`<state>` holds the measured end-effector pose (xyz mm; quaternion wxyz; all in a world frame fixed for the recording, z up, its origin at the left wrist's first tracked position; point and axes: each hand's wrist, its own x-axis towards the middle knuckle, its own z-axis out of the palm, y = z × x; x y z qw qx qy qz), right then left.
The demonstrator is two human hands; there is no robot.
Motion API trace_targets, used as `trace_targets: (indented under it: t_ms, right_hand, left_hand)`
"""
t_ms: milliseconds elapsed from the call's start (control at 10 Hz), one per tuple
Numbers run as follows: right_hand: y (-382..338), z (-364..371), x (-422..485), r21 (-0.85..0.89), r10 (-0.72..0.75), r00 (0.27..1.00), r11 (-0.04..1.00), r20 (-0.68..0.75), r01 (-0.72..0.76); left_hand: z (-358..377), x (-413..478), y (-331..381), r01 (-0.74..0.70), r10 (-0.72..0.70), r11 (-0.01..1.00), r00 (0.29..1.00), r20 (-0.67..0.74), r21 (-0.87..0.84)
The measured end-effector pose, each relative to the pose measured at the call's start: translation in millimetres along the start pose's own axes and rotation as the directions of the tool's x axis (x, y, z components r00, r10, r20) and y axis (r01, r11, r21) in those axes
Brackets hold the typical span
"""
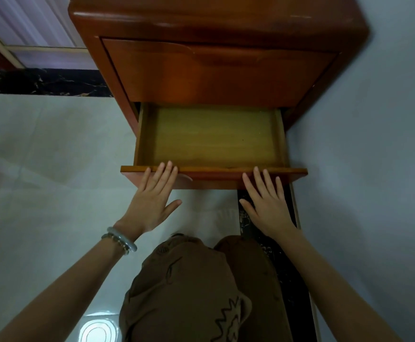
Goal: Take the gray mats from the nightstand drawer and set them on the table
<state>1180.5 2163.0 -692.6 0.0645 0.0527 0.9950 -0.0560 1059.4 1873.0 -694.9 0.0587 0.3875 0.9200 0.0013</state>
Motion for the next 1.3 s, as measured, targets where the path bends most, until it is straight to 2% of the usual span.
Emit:
trace_targets:
  t_ms: [200, 800, 1100, 1200, 1300]
  right_hand:
    - [6, 7, 21, -0.035, -0.003, 1.0, 0.999, -0.03, 0.002]
    - [27, -2, 169, -0.203, 0.052, 0.993, 0.977, -0.104, -0.072]
    - [24, 6, 193, -0.246, 0.087, 0.985, 0.962, -0.146, -0.121]
    - [21, 7, 190, -0.257, 0.09, 0.987, 0.959, -0.134, -0.122]
    - [18, -7, 188, -0.254, 0.115, 0.991, 0.959, -0.062, -0.127]
  left_hand:
    - [6, 20, -11, -0.004, 0.005, 1.0, 0.999, -0.037, 0.027]
    - [6, 159, -76, 0.036, -0.014, 0.994, 0.98, -0.198, 0.106]
    - [28, 174, -87, 0.07, -0.005, 0.972, 0.96, -0.279, 0.225]
    - [28, 174, -86, 0.07, -0.005, 0.973, 0.959, -0.284, 0.219]
    - [11, 164, -79, 0.095, -0.058, 0.98, 0.977, -0.207, 0.173]
